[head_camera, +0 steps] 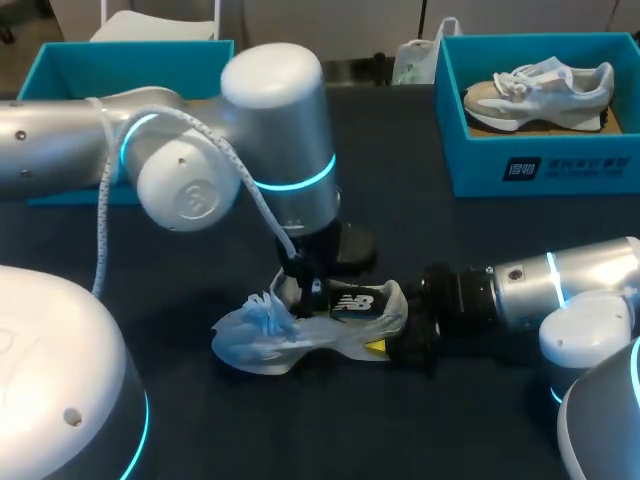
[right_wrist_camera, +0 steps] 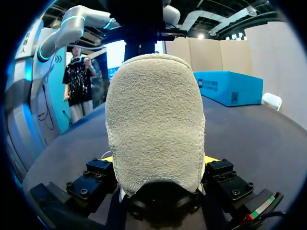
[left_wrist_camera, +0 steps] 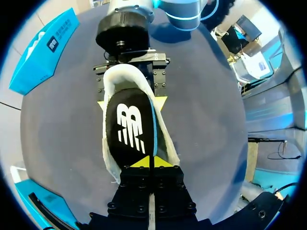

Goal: Take the shoe out of the shoebox, open the shoe tongue, remove and reinsert the insole, then place the shoe into the shoebox

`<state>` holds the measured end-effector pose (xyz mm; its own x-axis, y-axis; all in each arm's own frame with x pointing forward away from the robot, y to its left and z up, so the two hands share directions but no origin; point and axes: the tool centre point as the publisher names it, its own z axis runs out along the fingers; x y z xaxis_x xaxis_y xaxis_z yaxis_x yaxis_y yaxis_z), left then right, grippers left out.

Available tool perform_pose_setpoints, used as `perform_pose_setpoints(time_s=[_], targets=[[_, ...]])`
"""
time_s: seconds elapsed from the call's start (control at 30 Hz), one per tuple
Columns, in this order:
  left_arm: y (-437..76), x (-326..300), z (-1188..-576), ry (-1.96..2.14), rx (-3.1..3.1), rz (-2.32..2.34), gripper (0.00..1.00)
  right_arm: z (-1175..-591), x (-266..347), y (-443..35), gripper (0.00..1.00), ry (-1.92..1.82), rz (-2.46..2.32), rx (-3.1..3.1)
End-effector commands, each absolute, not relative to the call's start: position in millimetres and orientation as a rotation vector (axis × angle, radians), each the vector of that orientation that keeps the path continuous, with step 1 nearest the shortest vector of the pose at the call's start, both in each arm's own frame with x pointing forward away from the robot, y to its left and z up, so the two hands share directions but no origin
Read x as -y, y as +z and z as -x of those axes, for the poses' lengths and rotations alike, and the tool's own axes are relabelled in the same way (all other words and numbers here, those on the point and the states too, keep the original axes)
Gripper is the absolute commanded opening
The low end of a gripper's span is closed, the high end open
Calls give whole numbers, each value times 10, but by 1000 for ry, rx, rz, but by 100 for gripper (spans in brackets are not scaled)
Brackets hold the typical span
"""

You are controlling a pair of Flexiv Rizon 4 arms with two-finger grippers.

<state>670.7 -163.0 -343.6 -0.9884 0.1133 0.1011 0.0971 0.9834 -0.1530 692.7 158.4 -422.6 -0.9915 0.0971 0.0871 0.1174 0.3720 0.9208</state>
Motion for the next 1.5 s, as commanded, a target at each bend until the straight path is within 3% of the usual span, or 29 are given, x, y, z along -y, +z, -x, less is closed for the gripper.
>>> perform_pose_setpoints(time_s=[0.03,0.7,0.73,0.77,0.8,0.97,1.5], targets=[[-3345,1514,-6718,336,2985,138,0,-6920,-1593,-4229,0,-1734,203,2590],[-3222,1624,-6692,416,2903,176,0,-6920,-1593,-4229,0,-1734,203,2590],[-3216,1642,-6690,421,2905,174,5,-6920,-1593,-4229,0,-1734,203,2590],[-3208,1656,-6684,429,2918,168,20,-6920,-1593,-4229,0,-1734,203,2590],[-3202,1669,-6675,431,2935,160,29,-6920,-1593,-4229,0,-1734,203,2590],[-3159,1714,-6624,471,3019,137,47,-6920,-1593,-4229,0,-1734,203,2590],[-3248,1964,-6601,528,3236,41,47,-6920,-1593,-4229,0,-1734,203,2590]])
